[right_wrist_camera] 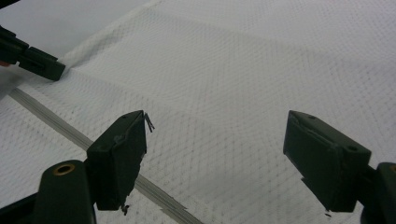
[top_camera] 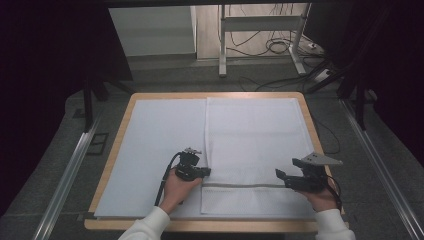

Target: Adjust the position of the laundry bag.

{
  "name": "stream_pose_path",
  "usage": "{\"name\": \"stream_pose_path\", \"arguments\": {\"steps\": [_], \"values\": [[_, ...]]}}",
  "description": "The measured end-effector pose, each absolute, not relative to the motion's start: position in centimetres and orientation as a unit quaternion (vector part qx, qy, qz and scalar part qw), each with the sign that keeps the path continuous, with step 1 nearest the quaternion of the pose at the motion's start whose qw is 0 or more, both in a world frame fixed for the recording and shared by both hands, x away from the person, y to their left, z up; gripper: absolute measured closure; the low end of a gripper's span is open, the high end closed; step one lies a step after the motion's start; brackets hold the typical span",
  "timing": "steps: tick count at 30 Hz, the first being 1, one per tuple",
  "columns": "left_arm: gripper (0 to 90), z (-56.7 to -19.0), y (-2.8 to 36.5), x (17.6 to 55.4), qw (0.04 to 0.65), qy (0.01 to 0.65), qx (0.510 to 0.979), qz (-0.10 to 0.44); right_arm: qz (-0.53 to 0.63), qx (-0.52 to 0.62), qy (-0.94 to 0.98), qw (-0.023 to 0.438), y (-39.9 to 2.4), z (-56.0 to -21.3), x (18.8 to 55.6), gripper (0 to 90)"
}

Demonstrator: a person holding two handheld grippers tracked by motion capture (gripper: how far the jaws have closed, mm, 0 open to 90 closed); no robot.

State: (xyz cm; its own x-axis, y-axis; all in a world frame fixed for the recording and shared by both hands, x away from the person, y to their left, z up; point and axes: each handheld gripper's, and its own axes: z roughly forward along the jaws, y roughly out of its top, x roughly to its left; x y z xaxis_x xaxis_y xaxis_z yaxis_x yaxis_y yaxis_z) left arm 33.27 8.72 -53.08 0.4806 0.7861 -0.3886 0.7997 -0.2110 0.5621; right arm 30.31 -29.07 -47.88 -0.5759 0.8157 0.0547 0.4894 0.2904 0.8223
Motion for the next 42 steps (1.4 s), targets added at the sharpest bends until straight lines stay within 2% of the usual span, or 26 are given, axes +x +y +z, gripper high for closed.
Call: {"name": "stream_pose_path", "arguments": {"steps": [11,21,24,31,42], "values": [[89.4,-53.0,8.9,33.2,0.377,0.512,0.772,-0.01,0.389,0.448,0.778,0.205,-29.4,-47.8,30.9,23.0],[89.5,-52.9,9.0,33.0,0.379,0.509,0.772,-0.004,0.372,0.509,0.759,0.163,-30.4,-46.4,33.0,23.6],[89.5,-52.9,9.1,32.9,0.384,0.508,0.771,-0.005,0.358,0.517,0.76,0.166,-30.4,-45.9,33.2,24.1],[89.5,-52.8,9.4,32.9,0.39,0.507,0.768,-0.011,0.358,0.529,0.748,0.181,-31.4,-45.6,34.1,28.6],[89.5,-53.0,9.4,33.0,0.391,0.507,0.768,-0.012,0.327,0.566,0.739,0.166,-35.6,-47.1,34.6,36.5]]}}
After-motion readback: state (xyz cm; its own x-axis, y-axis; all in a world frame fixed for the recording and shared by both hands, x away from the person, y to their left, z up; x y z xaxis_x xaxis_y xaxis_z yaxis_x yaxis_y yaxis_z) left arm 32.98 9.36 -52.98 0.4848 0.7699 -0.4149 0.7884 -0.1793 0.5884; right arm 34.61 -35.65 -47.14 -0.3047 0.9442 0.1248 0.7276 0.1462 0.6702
